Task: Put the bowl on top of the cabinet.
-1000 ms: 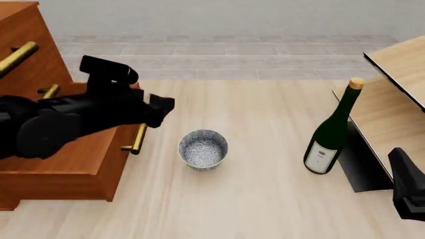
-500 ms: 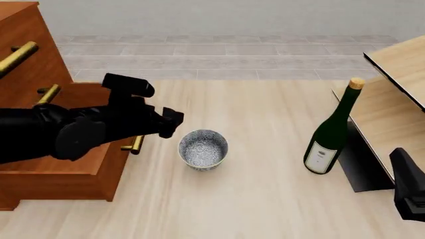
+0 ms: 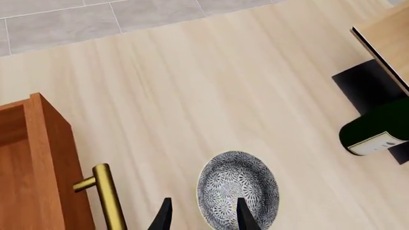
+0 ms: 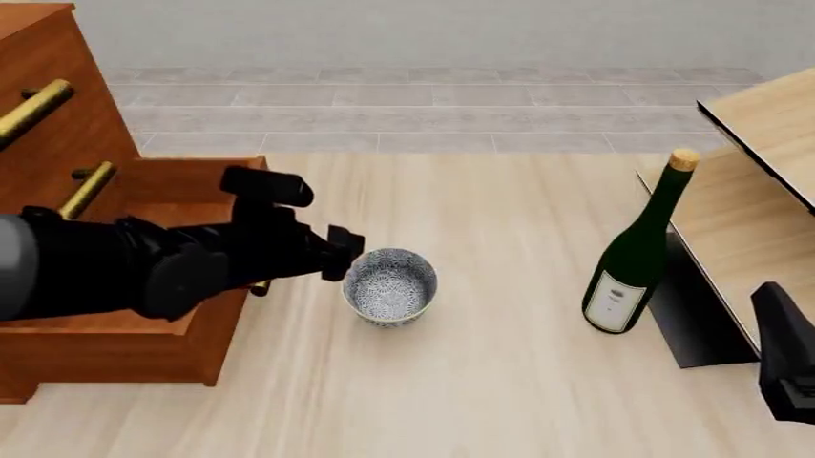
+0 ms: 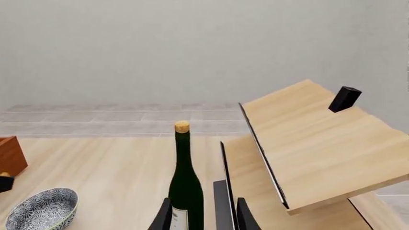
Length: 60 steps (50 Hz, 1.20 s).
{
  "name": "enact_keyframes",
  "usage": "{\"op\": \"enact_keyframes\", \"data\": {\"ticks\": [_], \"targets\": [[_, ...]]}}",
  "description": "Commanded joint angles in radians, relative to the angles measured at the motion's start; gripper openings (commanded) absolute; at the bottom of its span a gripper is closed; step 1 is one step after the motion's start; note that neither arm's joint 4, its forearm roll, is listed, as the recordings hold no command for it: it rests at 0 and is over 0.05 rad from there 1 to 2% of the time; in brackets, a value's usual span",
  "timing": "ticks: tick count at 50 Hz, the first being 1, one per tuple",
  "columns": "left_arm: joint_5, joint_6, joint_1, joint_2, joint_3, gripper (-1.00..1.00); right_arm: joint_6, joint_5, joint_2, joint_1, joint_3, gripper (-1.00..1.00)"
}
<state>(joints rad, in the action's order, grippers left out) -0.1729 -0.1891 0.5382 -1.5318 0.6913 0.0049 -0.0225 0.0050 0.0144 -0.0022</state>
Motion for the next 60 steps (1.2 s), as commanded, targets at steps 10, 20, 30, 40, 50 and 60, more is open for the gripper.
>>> {"op": "enact_keyframes", "data": {"ticks": [10,20,30,40,50,60], "targets": [[-0.044,-0.04,0.001,-0.058,-0.005,1.0,0.001,-0.001,-0.003,0.001,0.0,1.0],[-0.059,-0.055,0.005,-0.085,-0.004,1.0,0.001,0.002,-0.003,0.0,-0.002,1.0],[-0.081,-0.07,0.009,-0.122,-0.005,1.0,0.0,0.003,-0.002,-0.004,-0.002,1.0],[-0.094,-0.073,0.007,-0.148,-0.005,1.0,0.001,0.001,-0.002,-0.004,-0.001,1.0],[-0.108,-0.08,0.006,-0.186,0.003,1.0,0.003,-0.001,-0.003,-0.002,0.0,1.0],[-0.12,-0.09,0.019,-0.207,0.004,1.0,0.005,-0.002,-0.003,-0.001,0.0,1.0]]}}
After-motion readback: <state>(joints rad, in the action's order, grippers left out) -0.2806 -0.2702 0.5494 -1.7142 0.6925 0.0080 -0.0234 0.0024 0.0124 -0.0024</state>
